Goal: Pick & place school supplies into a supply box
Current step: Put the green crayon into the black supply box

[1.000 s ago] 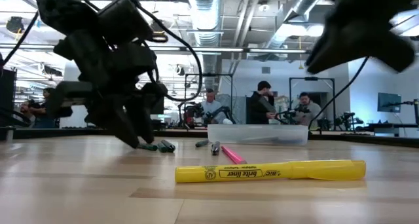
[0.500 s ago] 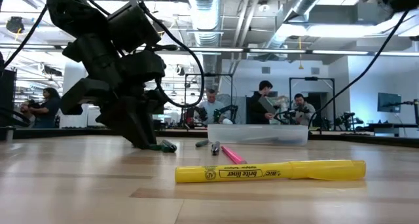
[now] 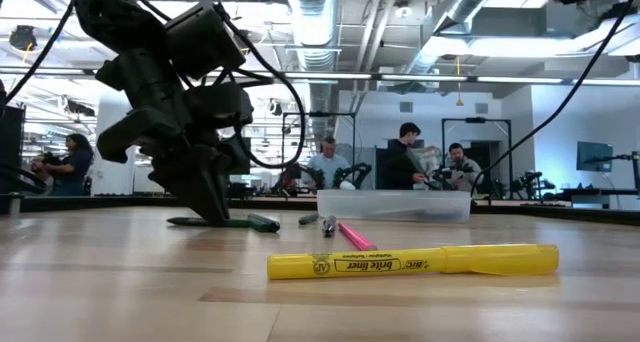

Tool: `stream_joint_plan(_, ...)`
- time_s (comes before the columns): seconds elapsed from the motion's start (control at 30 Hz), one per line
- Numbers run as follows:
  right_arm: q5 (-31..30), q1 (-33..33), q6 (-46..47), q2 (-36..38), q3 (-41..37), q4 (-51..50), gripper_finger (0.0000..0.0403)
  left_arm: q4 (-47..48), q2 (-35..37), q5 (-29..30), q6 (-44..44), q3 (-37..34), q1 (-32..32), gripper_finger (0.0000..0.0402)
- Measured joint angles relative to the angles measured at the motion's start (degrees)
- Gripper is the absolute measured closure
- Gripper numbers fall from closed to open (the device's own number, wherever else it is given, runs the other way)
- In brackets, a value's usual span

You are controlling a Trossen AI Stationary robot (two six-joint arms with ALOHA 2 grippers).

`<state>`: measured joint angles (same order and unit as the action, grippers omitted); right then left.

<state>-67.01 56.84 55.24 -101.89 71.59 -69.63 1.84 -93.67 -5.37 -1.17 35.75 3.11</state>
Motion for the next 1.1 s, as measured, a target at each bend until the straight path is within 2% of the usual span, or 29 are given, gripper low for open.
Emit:
stream_joint_plan(0.23, 2.6, -1.2, -0.2, 0.0, 0.0, 0.5, 0.0327, 4.2, 0.0, -1.1, 1.7, 1.3, 0.0, 0.0357)
stream_joint_plan(0.57, 2.6, -1.5, -0.2, 0.0, 0.0, 0.9, 0.0327, 11.4, -0.1, -1.5, 1.9, 4.3, 0.1, 0.0346)
stream_joint_plan(1.1, 2.7, -1.5, -0.2, 0.0, 0.0, 1.1, 0.0327, 11.5, -0.1, 0.3, 1.5, 4.3, 0.2, 0.0348)
